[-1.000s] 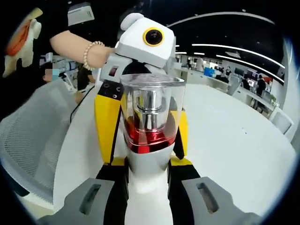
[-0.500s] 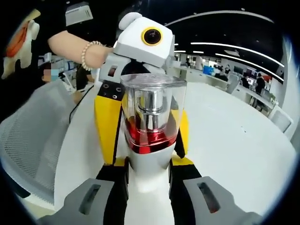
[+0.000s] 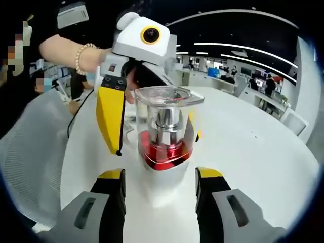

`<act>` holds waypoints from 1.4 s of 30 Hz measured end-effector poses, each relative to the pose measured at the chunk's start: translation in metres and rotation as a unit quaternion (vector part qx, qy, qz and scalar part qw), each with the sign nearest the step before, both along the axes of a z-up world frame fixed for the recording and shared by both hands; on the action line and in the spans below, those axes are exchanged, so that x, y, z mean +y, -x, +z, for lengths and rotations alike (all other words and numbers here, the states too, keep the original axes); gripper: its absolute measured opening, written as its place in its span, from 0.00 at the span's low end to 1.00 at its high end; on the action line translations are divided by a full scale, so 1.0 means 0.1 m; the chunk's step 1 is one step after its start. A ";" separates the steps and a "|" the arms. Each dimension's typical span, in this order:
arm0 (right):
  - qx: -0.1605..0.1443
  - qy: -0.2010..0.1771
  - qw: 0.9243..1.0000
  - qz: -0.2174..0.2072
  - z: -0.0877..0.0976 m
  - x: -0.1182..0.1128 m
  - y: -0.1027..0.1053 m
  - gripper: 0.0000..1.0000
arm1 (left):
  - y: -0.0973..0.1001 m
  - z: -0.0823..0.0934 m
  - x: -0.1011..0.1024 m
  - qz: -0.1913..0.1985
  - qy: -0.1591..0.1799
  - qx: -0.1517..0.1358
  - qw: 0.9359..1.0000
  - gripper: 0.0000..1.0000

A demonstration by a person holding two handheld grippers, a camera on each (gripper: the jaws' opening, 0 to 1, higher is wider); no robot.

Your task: Arrange the skincare products in the storage area until every visible bottle or jar stands upright without overlapping.

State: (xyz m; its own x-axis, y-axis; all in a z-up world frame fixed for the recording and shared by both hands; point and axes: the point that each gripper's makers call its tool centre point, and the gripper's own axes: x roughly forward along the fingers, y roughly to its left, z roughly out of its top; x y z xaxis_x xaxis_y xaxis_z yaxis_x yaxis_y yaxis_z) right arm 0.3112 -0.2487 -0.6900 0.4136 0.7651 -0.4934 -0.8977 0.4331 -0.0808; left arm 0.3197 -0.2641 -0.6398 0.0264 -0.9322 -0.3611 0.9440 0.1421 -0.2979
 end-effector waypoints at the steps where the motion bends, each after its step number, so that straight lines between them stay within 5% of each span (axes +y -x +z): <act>1: 0.001 -0.005 1.000 -0.005 0.02 0.01 0.02 0.58 | 0.01 -0.01 0.04 0.005 -0.002 0.001 1.000 0.43; 10: 0.012 -0.025 0.999 -0.032 0.11 0.01 0.11 0.71 | 0.12 0.03 0.27 0.050 -0.004 0.000 0.999 0.55; 14: 0.030 -0.092 0.993 -0.061 0.26 0.09 0.16 0.78 | 0.23 0.00 0.38 0.064 -0.009 0.006 0.998 0.60; 31: 0.053 -0.108 0.986 -0.116 0.26 0.08 0.43 0.99 | 0.50 -0.07 0.82 0.142 -0.024 0.015 0.989 0.75; 42: 0.068 -0.113 0.983 -0.125 0.21 0.18 0.63 0.99 | 0.71 -0.20 1.21 0.201 -0.042 0.020 0.978 0.90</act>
